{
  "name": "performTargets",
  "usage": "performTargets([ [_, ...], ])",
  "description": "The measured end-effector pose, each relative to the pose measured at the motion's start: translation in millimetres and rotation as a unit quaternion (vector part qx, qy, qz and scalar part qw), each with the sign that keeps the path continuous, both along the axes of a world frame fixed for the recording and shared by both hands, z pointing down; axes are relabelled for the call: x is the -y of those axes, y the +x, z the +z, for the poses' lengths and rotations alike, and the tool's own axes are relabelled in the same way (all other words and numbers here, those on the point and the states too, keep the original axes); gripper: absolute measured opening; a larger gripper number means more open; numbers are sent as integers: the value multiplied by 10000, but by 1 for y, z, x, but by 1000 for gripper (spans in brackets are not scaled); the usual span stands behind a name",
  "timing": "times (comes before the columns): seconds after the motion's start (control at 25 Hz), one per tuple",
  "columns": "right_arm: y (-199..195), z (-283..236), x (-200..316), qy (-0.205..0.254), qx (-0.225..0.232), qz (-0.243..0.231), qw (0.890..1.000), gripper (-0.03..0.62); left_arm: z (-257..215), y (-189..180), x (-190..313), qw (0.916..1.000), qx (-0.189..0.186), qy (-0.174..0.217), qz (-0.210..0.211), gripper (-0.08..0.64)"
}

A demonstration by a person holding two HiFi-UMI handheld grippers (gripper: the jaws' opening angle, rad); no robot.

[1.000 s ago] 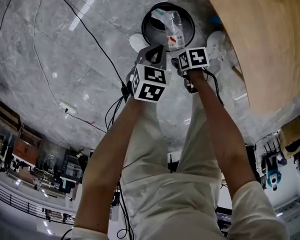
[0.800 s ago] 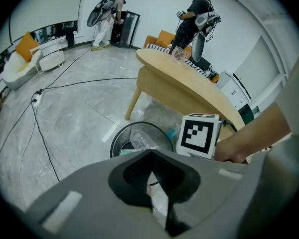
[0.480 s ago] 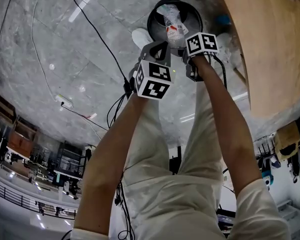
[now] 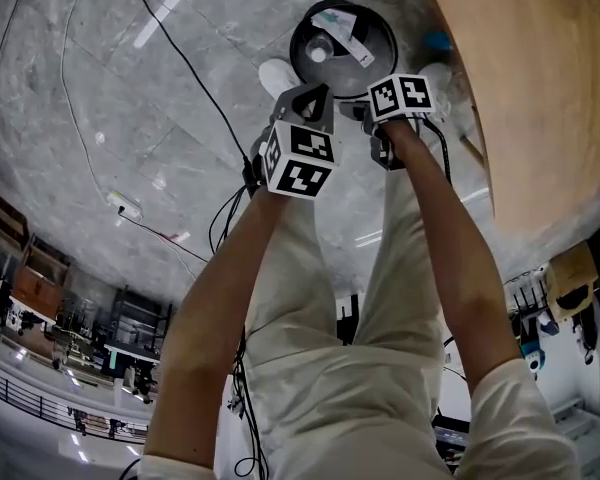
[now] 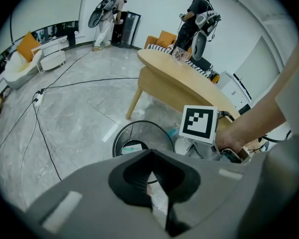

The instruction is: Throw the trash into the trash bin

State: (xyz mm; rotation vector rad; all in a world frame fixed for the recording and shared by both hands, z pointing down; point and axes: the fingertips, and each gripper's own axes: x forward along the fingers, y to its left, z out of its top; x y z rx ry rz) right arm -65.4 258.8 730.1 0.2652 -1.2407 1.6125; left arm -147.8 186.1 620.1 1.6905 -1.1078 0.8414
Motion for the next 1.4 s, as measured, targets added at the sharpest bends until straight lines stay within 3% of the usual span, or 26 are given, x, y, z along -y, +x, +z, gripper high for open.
performTargets([
  [0.16,0,-19,-1,261,118,-74,9996,172,-9,5,-2,10000,2,1,58,1],
  [0.36,-7,-56,21,1008,477,-555,9922,109,-34,9,4,9998,-19,84,155,1],
  [0.48,-15,-86,35,1262,877,-1033,9827,85,-58,8,17,9994,13,286,185,1],
  [0.68,-12,-146,69,1911,1227,-1773,9576,66,-104,6,31,9986,68,521,37,1],
  [0.88,-7,-215,111,2454,1466,-1383,9482,64,-167,3,44,9971,88,729,-202,1],
  [1.08,21,-277,142,2688,1048,-1124,9509,42,-232,17,54,9943,9,980,-414,1],
  [1.2,21,-321,162,2836,1134,-863,9483,23,-268,25,66,9941,-205,942,-494,1],
  [1.4,27,-400,185,3290,1335,-443,9338,23,-346,40,84,9924,-443,1098,-339,1],
])
